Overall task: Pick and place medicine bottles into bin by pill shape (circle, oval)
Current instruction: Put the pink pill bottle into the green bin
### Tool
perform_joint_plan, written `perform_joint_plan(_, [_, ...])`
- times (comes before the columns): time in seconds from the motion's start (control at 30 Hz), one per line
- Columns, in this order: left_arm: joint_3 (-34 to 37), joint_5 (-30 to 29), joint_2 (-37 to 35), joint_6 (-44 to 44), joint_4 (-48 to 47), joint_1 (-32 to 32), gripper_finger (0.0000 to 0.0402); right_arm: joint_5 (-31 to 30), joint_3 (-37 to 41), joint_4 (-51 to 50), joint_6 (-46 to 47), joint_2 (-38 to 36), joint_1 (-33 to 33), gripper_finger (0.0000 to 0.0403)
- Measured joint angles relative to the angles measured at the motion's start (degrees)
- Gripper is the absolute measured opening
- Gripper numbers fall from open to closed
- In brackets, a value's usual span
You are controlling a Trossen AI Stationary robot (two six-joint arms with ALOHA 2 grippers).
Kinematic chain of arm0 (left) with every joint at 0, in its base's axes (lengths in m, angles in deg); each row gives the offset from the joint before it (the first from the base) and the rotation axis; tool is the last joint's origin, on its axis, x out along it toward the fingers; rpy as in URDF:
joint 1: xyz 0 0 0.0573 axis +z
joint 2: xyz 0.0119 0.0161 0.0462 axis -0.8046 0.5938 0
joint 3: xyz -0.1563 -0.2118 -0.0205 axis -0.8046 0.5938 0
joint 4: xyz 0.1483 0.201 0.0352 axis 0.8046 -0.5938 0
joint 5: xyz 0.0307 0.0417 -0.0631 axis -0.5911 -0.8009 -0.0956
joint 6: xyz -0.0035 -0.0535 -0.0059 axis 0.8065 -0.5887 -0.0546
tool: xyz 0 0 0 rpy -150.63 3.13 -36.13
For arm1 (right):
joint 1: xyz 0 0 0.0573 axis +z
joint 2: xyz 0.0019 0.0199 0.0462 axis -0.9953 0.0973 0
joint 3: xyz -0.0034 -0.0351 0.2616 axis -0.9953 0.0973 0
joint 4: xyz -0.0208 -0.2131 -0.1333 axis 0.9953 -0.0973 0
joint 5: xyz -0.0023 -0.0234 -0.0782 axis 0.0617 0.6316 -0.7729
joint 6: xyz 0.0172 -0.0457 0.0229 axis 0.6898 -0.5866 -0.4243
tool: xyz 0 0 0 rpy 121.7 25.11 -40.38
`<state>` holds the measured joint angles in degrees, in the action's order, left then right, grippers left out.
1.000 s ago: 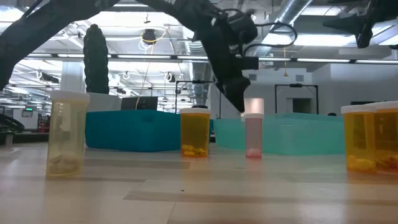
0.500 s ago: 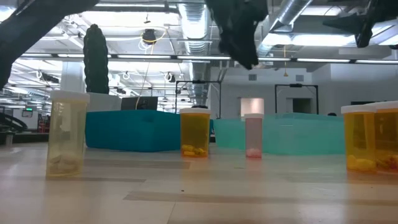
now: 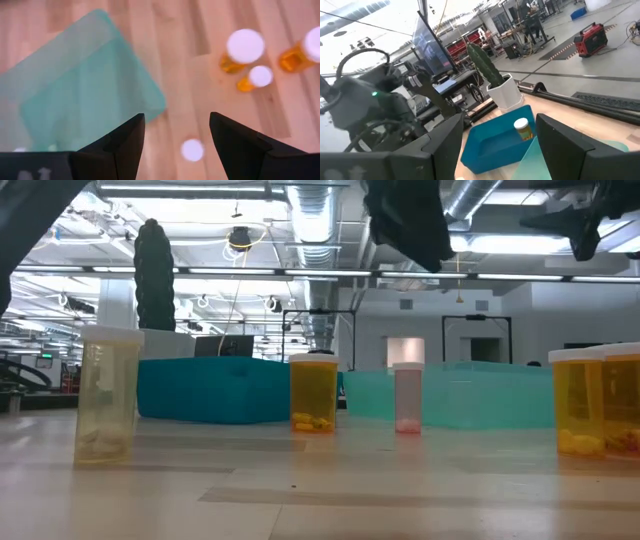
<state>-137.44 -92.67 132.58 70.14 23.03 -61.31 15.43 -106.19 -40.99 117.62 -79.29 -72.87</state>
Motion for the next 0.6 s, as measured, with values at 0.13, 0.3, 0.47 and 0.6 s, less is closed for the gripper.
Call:
perform_joint_plan(0.13, [2.9,2.7,0.0,0.5,4.1,-0.9,0.0218,0.4,0.0,0.1,1.1,0.0,0.0,0.026])
perform_joint_plan(0.3, [8.2,1.3,-0.3,1.9,7.2,-1.8,0.0218,1.0,0.0,0.1,1.1,0.0,0.0,0.026])
perform_joint_plan(0.47, [13.9,0.1,-0.3,0.3,8.6,-3.8,0.0218,1.2,0.0,0.0,0.7,0.0,0.0,0.026])
perform_joint_plan(0.6, [17.7,-5.1,-0.5,-1.7,12.6,-5.4,0.0218,1.2,0.0,-0.4,0.7,0.0,0.0,0.026])
